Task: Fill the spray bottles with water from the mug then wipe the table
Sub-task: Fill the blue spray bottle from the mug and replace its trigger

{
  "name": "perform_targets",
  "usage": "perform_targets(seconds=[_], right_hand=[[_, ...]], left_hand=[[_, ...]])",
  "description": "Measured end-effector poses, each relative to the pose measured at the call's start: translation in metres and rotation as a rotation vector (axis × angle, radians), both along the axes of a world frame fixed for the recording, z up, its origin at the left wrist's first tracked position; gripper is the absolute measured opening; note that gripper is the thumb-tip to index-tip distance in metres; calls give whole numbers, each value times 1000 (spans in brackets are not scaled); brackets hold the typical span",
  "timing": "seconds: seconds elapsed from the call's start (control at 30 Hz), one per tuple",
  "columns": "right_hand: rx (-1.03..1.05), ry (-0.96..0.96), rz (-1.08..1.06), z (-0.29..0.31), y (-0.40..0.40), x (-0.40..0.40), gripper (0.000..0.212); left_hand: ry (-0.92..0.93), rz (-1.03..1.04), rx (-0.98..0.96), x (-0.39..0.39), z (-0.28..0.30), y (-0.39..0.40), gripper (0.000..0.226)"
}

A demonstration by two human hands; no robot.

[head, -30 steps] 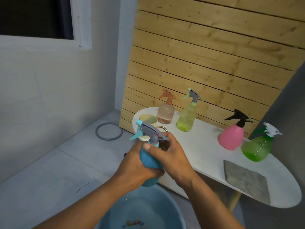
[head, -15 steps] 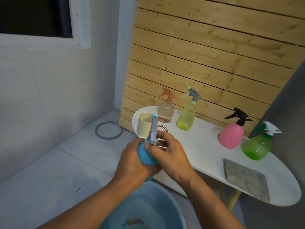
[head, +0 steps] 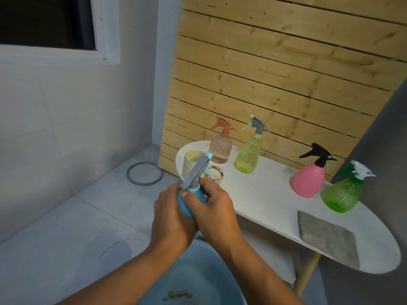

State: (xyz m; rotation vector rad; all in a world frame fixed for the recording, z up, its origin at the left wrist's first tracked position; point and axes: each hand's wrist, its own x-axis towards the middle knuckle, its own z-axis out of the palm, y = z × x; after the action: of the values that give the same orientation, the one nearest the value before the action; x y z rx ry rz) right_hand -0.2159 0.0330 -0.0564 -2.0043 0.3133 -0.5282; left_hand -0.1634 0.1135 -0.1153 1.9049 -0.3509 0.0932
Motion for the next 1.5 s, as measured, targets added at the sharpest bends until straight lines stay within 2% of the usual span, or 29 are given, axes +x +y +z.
perform_targets(seconds=[0.07, 0.13, 0.23, 0.33, 0.37, 0.47, 0.6, 0.73, 0.87, 1.0, 1.17, 1.23, 1.3, 1.5], right_hand=[[-3, -8, 19, -1, 1, 0, 17], [32, -22, -7, -4, 1, 0, 20], [160, -24, -83, -10, 5, 0, 37], [269, -65, -85, -13, 12, -2, 51], [324, -88, -85, -14, 12, -4, 50], [449, -139, -95, -11, 6, -8, 27], [587, -177, -132, -3, -11, -8, 28], [747, -175, -135, 4, -32, -3, 24], [660, -140, -70, 14, -43, -4, 45], [429, -27, 36, 19, -42, -7, 62], [291, -18, 78, 12, -28, -12, 56], [214, -46, 68, 13, -29, -9, 42], [134, -58, -3, 18, -38, -5, 26], [18, -18, -186, 33, -88, 3, 22]], left_hand=[[-28, -1, 23, 3, 0, 2, 42], [66, -44, -12, 6, 4, 2, 59], [79, -44, 4, 8, 9, 1, 50], [136, -63, -54, 9, 13, 3, 54], [155, -80, -56, 10, 16, 4, 60], [196, -141, -66, 9, 25, 7, 75], [234, -274, -104, 11, 28, 14, 82], [224, -372, -57, 14, 31, 19, 80], [210, -415, -6, 17, 29, 19, 82], [189, -426, 43, 15, 26, 16, 81], [182, -352, -4, 14, 25, 4, 65], [161, -326, 7, 15, 24, -6, 60], [138, -294, 21, 16, 23, -22, 65], [50, -226, -41, 8, 36, -90, 56]])
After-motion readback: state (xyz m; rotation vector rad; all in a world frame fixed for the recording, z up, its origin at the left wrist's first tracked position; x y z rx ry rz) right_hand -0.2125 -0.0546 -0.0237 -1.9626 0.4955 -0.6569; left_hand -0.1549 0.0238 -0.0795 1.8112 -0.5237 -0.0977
